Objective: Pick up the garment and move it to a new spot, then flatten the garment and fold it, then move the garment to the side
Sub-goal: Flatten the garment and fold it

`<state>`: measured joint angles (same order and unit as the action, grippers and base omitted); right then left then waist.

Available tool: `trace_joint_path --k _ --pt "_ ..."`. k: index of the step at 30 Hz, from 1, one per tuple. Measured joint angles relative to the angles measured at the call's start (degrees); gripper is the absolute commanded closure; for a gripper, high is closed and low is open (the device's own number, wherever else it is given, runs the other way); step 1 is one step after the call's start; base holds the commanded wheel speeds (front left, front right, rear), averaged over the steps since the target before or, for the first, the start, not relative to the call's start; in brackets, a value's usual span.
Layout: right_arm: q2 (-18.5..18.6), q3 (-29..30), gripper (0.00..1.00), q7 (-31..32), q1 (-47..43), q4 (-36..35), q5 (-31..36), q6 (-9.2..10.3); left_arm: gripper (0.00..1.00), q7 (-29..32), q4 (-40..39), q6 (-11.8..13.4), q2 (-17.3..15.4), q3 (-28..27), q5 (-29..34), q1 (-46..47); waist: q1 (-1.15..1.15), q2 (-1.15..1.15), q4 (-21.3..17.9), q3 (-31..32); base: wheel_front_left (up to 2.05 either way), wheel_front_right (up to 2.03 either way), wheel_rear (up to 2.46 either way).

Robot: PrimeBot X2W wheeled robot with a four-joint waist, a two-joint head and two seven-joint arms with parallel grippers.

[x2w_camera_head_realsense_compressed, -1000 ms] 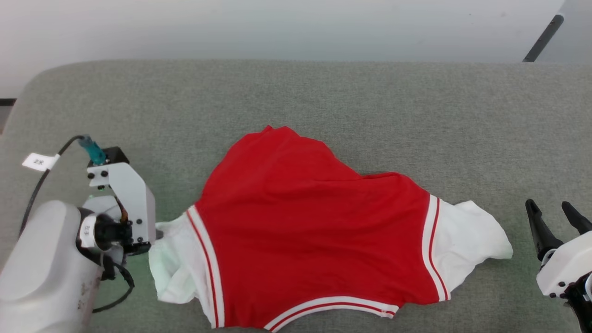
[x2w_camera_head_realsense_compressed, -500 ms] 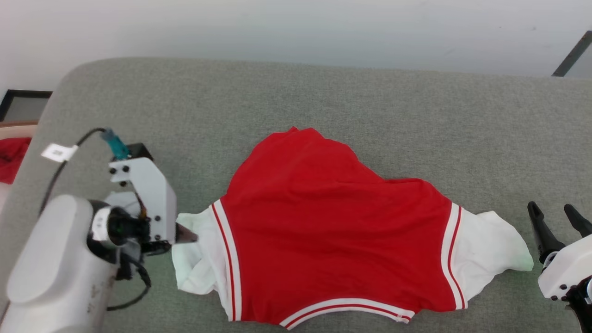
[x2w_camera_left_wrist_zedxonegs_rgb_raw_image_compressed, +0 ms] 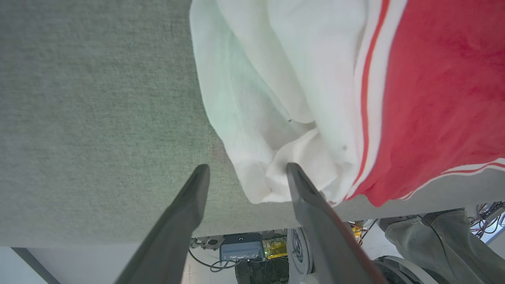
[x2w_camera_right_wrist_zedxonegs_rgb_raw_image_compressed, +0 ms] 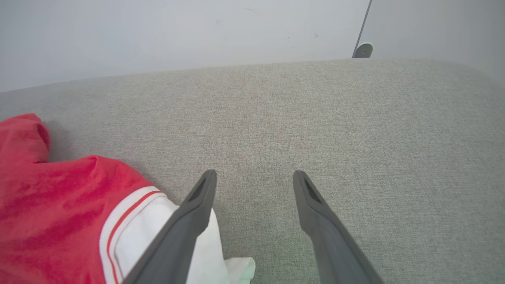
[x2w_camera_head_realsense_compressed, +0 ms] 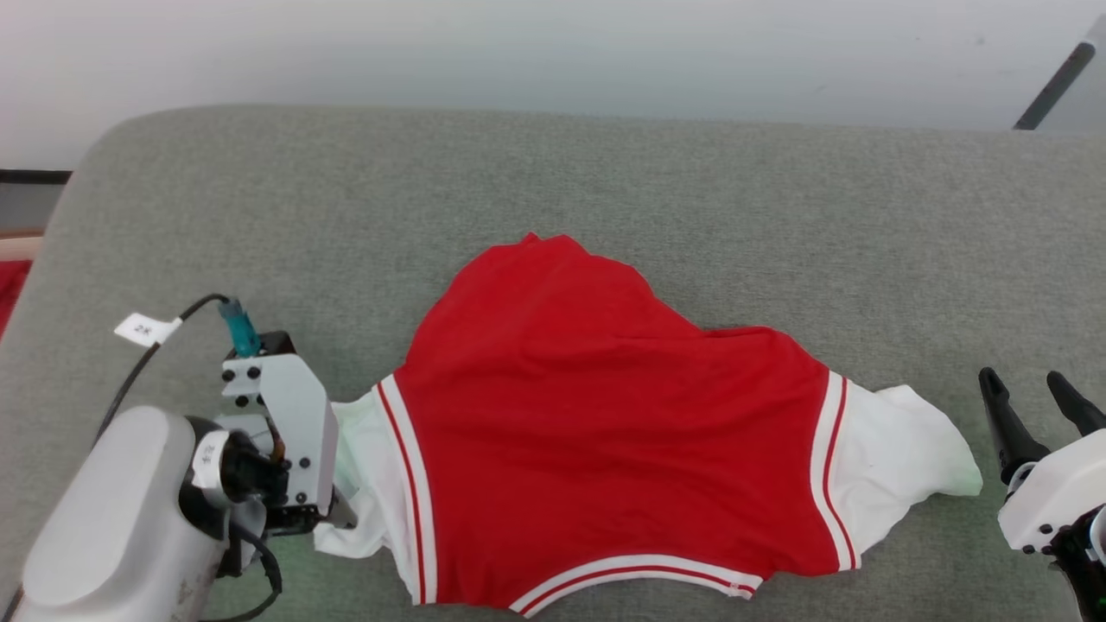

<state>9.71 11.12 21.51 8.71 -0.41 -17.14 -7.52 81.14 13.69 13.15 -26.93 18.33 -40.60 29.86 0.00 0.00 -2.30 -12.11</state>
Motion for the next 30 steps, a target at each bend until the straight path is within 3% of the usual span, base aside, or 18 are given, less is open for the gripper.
trace_joint_path --k 18,19,20,21,30 --pt "0.0 -0.1 0.0 0.0 0.1 0.2 -0.1 0.0 0.0 -2.7 5.0 0.6 1.6 -0.2 -0.6 -0.8 0.0 0.0 -1.4 -0.7 0.0 0.0 0.0" --pt "0.0 -0.1 0.0 0.1 0.2 0.2 0.0 0.0 0.2 -3.0 5.4 0.6 1.8 -0.5 -0.9 -0.8 0.0 0.0 -1.4 -0.7 0.0 0.0 0.0" --pt "0.0 -0.1 0.0 0.2 0.2 0.1 0.0 0.0 0.68 -3.3 5.8 0.9 2.1 -0.9 -1.4 -0.8 0.0 0.0 -1.3 -0.8 0.0 0.0 0.0" --pt "0.0 0.0 0.0 0.2 0.2 0.1 0.0 0.0 1.0 -3.5 6.2 1.1 2.4 -1.3 -1.8 -0.8 0.0 0.0 -1.3 -0.8 0.0 0.0 0.0" --pt "0.1 0.5 0.0 5.6 0.2 -0.7 -1.4 0.0 1.0 -4.2 6.0 0.6 2.2 -1.4 -2.1 -0.8 0.0 0.0 -1.1 -1.0 0.0 0.0 0.0"
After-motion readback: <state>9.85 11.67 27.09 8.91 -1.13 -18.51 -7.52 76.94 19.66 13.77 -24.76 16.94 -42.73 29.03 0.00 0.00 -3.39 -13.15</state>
